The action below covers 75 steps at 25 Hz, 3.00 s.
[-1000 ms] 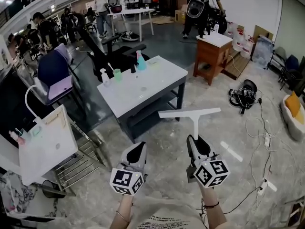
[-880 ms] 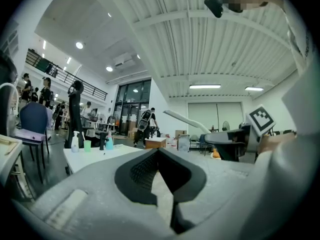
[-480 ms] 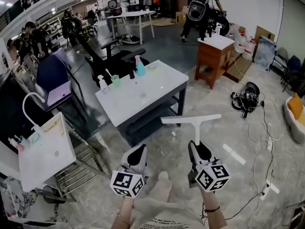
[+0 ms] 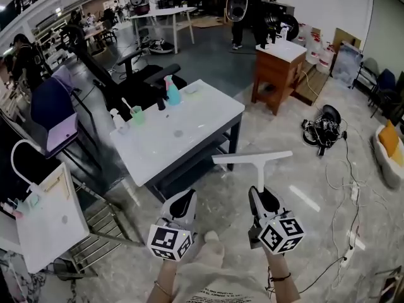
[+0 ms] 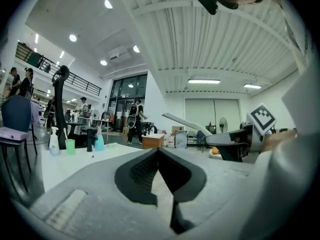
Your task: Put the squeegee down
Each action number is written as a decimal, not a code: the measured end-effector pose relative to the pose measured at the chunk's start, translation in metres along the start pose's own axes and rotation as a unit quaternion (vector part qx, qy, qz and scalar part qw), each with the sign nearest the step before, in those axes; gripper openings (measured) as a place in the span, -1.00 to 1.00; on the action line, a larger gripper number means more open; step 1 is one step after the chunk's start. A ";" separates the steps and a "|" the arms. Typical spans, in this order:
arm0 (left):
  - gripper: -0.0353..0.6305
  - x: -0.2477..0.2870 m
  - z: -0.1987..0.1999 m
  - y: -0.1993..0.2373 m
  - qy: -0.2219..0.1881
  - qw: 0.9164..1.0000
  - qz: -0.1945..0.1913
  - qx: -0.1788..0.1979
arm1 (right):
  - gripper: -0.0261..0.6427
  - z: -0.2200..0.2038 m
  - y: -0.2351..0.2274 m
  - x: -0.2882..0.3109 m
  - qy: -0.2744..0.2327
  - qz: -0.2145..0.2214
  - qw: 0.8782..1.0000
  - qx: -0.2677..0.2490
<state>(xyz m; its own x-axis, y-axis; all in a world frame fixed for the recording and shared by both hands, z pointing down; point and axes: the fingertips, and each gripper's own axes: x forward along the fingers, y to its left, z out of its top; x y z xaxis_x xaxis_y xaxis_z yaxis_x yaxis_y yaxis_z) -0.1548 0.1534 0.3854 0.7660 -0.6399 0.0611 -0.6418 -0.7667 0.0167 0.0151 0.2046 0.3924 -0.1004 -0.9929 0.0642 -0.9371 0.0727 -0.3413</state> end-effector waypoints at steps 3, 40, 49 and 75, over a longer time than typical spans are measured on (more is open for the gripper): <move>-0.83 0.034 -0.003 0.014 0.010 1.000 -0.007 -0.009 | -0.64 0.004 -0.018 0.031 0.008 -0.007 1.000 0.006; -0.82 0.291 -0.005 0.140 0.029 0.998 0.003 -0.050 | -0.64 0.049 -0.156 0.288 0.032 -0.007 0.998 0.052; -0.82 0.374 -0.005 0.173 0.038 0.994 0.051 -0.089 | -0.64 0.070 -0.198 0.386 0.075 0.039 0.995 0.044; -0.83 0.476 -0.061 0.222 0.078 0.972 0.118 -0.188 | -0.64 0.016 -0.228 0.568 0.265 0.164 0.950 -0.021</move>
<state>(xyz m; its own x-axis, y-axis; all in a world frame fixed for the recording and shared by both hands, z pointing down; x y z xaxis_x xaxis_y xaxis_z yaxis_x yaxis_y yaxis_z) 0.0652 -0.3186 0.4792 0.5994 -0.7576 0.2585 -0.7897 -0.5068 0.3458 0.1769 -0.3778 0.4913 -0.5327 -0.7305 0.4274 -0.8380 0.3846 -0.3871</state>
